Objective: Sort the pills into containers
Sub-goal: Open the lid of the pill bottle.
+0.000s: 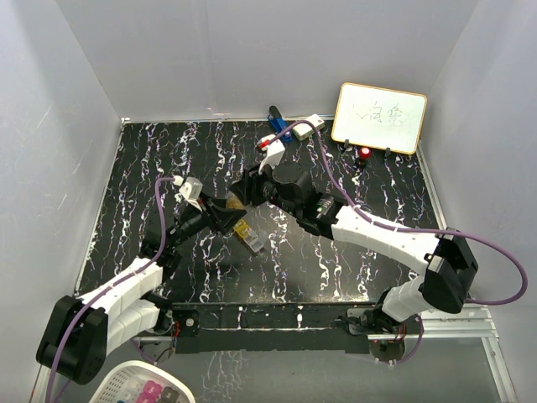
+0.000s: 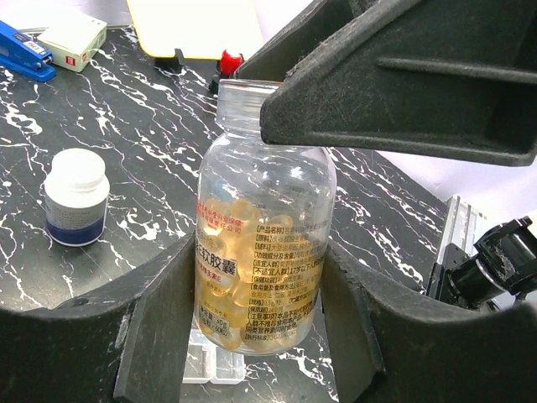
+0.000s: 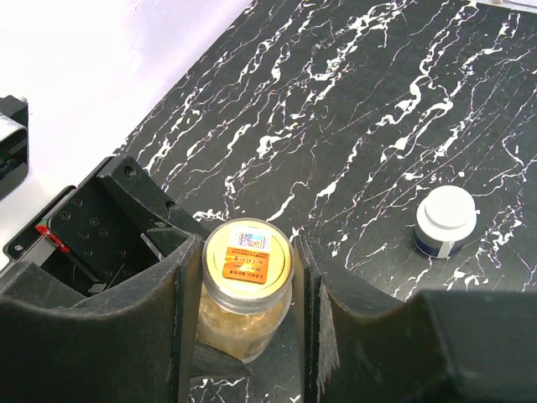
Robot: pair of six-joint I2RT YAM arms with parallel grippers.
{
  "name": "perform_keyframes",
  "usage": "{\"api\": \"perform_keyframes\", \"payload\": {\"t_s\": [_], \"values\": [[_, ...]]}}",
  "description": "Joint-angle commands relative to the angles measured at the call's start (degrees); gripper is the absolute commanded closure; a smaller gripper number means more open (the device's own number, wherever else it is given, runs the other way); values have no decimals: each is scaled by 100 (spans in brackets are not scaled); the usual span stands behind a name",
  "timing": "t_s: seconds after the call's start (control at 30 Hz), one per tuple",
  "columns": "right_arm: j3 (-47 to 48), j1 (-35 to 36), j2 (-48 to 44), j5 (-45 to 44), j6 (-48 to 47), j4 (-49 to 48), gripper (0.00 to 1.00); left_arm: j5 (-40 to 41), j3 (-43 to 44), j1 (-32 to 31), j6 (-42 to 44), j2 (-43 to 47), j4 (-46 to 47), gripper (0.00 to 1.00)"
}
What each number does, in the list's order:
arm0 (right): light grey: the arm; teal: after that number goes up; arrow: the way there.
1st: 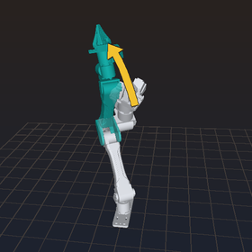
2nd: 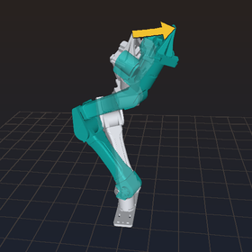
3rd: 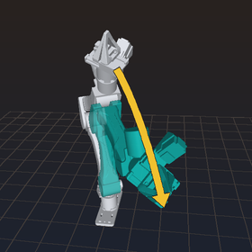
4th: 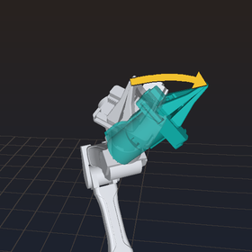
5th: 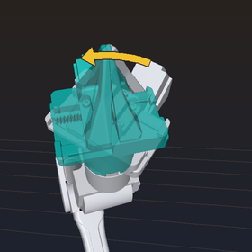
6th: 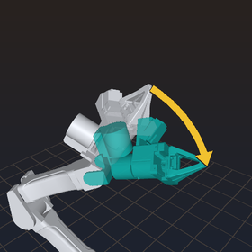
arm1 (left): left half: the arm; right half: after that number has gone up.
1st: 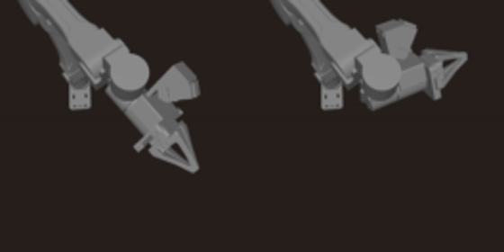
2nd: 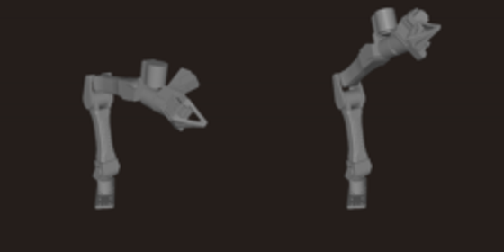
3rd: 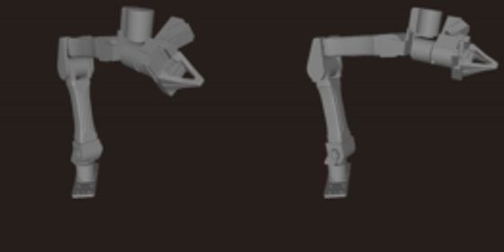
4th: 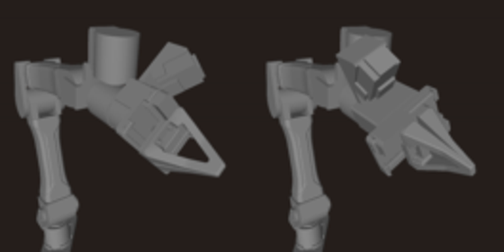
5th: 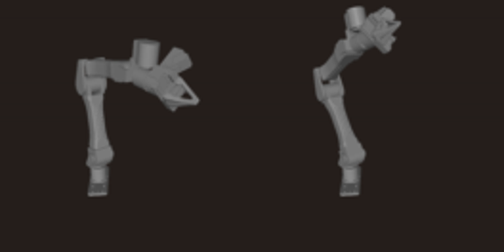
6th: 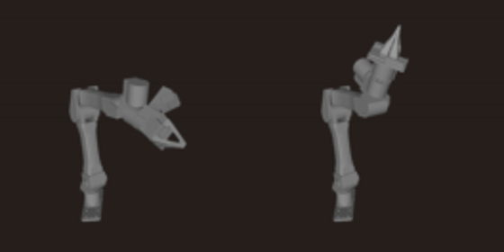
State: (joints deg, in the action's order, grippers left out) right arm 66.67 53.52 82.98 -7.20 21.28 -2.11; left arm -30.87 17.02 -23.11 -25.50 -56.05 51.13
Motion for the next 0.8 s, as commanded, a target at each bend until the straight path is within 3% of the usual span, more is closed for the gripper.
{"api": "perform_keyframes", "payload": {"t_s": [0.0, 0.27, 0.4, 0.6, 0.77], "values": [[308, 26, -30, 34, -3, -334, 79, -143, 36, -37, -3, 55, 426, 100], [175, 19, -352, 308, -353, -255, 99, -734, 100, -35, -269, -66, 1009, 100], [-10, -23, -694, 927, -572, -290, 100, -1474, 134, -35, -719, -270, 1813, 100], [-302, -150, -1142, 1689, -782, -411, 100, -2269, 165, -35, -1882, -687, 3733, 100], [-530, -584, -1331, 3122, -600, -803, 100, -2682, 356, -35, -2835, -1056, 5091, 100]]}}
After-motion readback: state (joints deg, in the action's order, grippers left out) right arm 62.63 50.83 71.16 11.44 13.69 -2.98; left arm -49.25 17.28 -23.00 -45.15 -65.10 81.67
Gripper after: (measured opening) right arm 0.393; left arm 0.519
